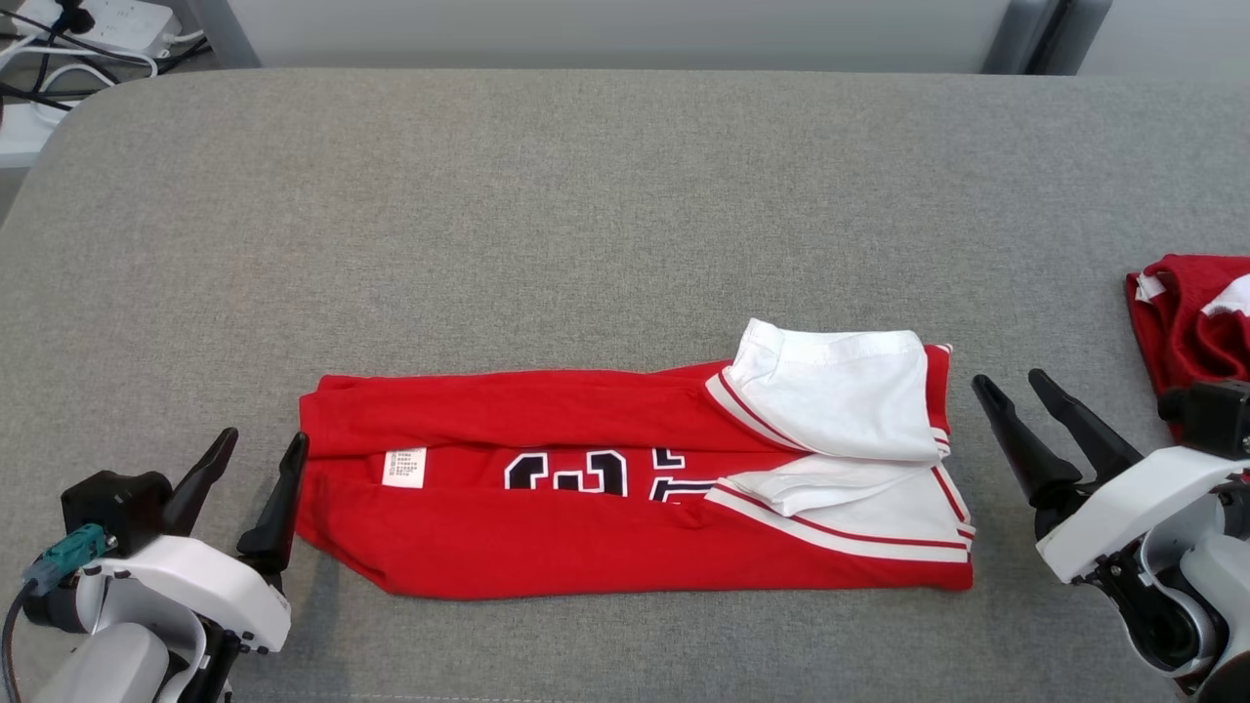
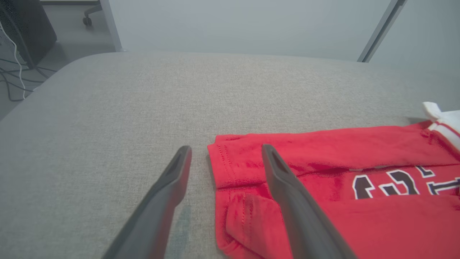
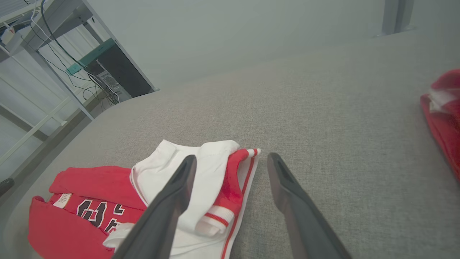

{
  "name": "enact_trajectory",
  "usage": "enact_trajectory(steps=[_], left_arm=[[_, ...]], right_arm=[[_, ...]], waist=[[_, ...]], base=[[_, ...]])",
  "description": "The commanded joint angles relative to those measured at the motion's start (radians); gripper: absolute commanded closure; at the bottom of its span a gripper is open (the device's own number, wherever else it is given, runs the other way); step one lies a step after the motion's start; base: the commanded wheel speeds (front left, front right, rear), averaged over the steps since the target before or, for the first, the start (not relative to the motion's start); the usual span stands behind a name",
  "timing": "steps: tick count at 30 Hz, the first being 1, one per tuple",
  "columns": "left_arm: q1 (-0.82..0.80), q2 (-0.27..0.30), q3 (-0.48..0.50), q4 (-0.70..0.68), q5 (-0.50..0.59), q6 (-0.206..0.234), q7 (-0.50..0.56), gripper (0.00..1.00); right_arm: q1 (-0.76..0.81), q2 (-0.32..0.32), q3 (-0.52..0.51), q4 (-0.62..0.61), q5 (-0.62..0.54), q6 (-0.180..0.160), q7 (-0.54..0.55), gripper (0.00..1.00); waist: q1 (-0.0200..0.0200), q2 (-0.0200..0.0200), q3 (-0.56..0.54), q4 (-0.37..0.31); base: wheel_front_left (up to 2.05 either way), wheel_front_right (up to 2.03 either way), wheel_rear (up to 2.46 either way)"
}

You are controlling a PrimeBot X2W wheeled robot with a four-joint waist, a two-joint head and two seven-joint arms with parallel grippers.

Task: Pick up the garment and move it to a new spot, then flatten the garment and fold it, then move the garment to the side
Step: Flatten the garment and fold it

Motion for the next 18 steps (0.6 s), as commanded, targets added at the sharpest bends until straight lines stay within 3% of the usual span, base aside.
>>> enact_trajectory(steps=[1, 8, 18], left_arm=[[0.011, 0.027, 0.08, -0.048, 0.038, 0.018, -0.006, 0.0], [0.138, -0.059, 0.251, -0.177, 0.14, 0.068, -0.006, 0.0], [0.24, -0.156, 0.341, -0.242, 0.265, 0.037, -0.006, 0.0]], right_arm=[[0.033, -0.009, -0.009, -0.008, -0.027, 0.001, -0.02, 0.0], [0.069, 0.032, -0.061, 0.015, -0.1, 0.001, -0.021, 0.0], [0.123, 0.11, -0.097, 0.077, -0.1, 0.001, -0.021, 0.0]], waist=[[0.0, -0.0001, -0.01, -0.001], [0.0, -0.0001, -0.042, -0.001], [0.0, -0.0001, -0.065, 0.02]], base=[[0.0, 0.0, 0.0], [0.0, 0.0, 0.0], [0.0, 0.0, 0.0]])
